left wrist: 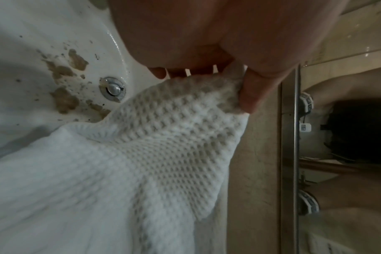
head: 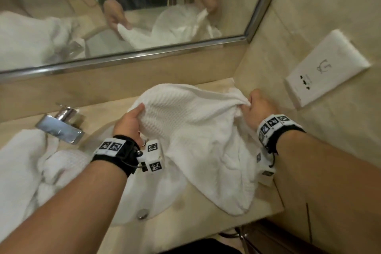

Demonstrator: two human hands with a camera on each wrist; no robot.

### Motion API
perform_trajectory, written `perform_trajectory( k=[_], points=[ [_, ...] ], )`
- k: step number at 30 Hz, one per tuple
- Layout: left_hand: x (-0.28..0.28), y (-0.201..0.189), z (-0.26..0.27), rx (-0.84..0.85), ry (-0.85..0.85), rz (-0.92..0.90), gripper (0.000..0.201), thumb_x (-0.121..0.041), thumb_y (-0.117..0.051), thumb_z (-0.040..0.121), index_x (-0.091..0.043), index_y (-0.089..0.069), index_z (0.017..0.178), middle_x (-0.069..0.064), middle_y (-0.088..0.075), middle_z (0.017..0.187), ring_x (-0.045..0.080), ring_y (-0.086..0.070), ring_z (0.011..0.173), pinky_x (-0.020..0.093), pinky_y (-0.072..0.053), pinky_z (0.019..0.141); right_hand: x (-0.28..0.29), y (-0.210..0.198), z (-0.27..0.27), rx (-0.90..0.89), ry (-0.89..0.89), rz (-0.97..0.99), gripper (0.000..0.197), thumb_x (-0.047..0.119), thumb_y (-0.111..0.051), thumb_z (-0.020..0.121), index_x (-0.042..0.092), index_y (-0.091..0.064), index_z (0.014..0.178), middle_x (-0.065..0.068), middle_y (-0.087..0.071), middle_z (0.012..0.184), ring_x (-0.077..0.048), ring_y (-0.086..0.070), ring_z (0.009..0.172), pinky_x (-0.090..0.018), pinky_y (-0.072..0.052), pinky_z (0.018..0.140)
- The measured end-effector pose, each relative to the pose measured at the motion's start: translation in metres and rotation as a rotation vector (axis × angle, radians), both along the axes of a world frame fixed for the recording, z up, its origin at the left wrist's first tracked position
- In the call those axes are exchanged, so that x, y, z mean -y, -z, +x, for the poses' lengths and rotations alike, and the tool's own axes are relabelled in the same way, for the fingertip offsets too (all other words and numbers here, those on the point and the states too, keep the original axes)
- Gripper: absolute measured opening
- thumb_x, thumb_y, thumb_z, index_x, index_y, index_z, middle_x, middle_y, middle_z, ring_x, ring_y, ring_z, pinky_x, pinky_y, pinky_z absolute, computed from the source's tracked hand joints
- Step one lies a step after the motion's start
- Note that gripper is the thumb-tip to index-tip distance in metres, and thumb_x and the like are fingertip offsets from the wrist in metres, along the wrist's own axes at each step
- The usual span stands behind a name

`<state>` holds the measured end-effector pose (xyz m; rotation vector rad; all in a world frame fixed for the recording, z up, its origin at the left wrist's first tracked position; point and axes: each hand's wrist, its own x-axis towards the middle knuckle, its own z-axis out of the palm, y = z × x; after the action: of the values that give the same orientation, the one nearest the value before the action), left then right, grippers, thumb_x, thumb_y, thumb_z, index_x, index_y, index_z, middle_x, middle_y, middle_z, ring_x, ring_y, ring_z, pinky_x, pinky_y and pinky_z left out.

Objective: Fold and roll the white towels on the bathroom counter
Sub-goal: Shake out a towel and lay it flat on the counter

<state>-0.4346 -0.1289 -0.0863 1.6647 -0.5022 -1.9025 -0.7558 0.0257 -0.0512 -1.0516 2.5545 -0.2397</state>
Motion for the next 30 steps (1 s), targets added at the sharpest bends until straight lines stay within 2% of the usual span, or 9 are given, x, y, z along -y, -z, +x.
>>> perform_trajectory(
  k=[3, 6, 9, 13, 16, 20, 23, 26, 30],
  points=[
    [-0.003, -0.004, 0.000, 0.115, 0.050, -0.079, 0.068, -0.056, -0.090, 0.055, -0.024, -0.072, 0.112, 0.001, -0.072, 0.119, 0.025, -0.064, 0.111, 0.033, -0.048, 0.087, -0.007, 0.004, 0.003, 0.011, -0.129, 0.242, 0.045, 0.046, -0.051, 0.088, 0.020, -0.036, 0.122, -0.009, -0.064, 0.098, -0.029, -0.058, 0.078, -0.034, -0.046, 0.069],
    [-0.009, -0.020, -0.012, 0.172, 0.158, -0.194, 0.030, -0.047, -0.082, 0.079, -0.027, -0.071, 0.097, -0.001, -0.071, 0.110, 0.023, -0.061, 0.104, 0.037, -0.043, 0.092, -0.024, 0.039, -0.004, -0.017, -0.346, 0.785, 0.068, 0.059, -0.060, 0.071, 0.025, -0.051, 0.129, -0.005, -0.063, 0.124, -0.029, -0.063, 0.104, -0.042, -0.052, 0.090],
    [-0.009, -0.037, -0.034, 0.156, 0.248, -0.302, 0.026, -0.038, -0.082, 0.082, -0.020, -0.076, 0.100, 0.002, -0.076, 0.103, 0.024, -0.068, 0.102, 0.042, -0.051, 0.097, -0.047, 0.026, 0.006, 0.033, -0.411, 1.157, 0.088, 0.072, -0.080, 0.049, 0.030, -0.065, 0.125, 0.002, -0.063, 0.132, -0.026, -0.062, 0.113, -0.041, -0.051, 0.095],
    [-0.013, -0.064, -0.082, 0.103, 0.441, -0.371, 0.017, -0.028, -0.081, 0.085, -0.017, -0.075, 0.096, 0.003, -0.077, 0.090, 0.025, -0.071, 0.087, 0.037, -0.056, 0.083, -0.080, -0.001, 0.033, 0.265, -0.333, 1.366, 0.074, 0.062, -0.078, 0.071, 0.022, -0.061, 0.132, -0.004, -0.060, 0.135, -0.027, -0.058, 0.118, -0.037, -0.049, 0.099],
    [-0.023, -0.083, -0.117, 0.037, 0.547, -0.418, 0.017, -0.030, -0.080, 0.084, -0.021, -0.073, 0.097, 0.003, -0.077, 0.090, 0.028, -0.072, 0.088, 0.041, -0.058, 0.084, -0.098, 0.010, 0.038, 0.187, -0.367, 1.144, 0.071, 0.064, -0.073, 0.065, 0.025, -0.063, 0.124, -0.002, -0.064, 0.127, -0.026, -0.062, 0.107, -0.038, -0.052, 0.095],
    [-0.049, -0.104, -0.148, -0.008, 0.670, -0.479, 0.009, -0.026, -0.077, 0.089, -0.023, -0.070, 0.094, 0.002, -0.077, 0.093, 0.024, -0.072, 0.088, 0.048, -0.059, 0.093, -0.106, 0.016, 0.029, 0.208, -0.145, 0.325, 0.059, 0.046, -0.070, 0.081, 0.028, -0.046, 0.132, -0.002, -0.057, 0.127, -0.020, -0.059, 0.103, -0.034, -0.050, 0.092],
    [-0.073, -0.109, -0.157, -0.101, 0.806, -0.497, 0.009, -0.021, -0.076, 0.091, -0.019, -0.074, 0.099, 0.008, -0.078, 0.100, 0.027, -0.073, 0.093, 0.051, -0.056, 0.098, -0.088, -0.002, 0.046, 0.384, 0.013, -0.226, 0.100, 0.056, -0.085, 0.063, 0.035, -0.031, 0.145, 0.011, -0.050, 0.132, -0.006, -0.053, 0.112, -0.028, -0.047, 0.097],
    [-0.100, -0.110, -0.158, -0.119, 0.971, -0.542, 0.019, -0.022, -0.076, 0.091, -0.011, -0.074, 0.106, 0.014, -0.078, 0.104, 0.033, -0.073, 0.099, 0.051, -0.057, 0.096, -0.062, -0.020, 0.066, 0.461, -0.032, -0.325, 0.105, 0.058, -0.088, 0.052, 0.028, -0.041, 0.141, 0.016, -0.054, 0.128, -0.004, -0.055, 0.117, -0.016, -0.046, 0.095],
    [-0.108, -0.107, -0.149, -0.044, 0.910, -0.655, 0.027, -0.027, -0.075, 0.092, -0.010, -0.071, 0.112, 0.010, -0.077, 0.106, 0.028, -0.073, 0.100, 0.043, -0.060, 0.091, -0.048, -0.021, 0.076, 0.475, 0.038, -0.285, 0.045, 0.029, -0.074, 0.087, 0.016, -0.061, 0.128, 0.002, -0.065, 0.119, -0.016, -0.062, 0.110, -0.009, -0.041, 0.073]
  ],
)
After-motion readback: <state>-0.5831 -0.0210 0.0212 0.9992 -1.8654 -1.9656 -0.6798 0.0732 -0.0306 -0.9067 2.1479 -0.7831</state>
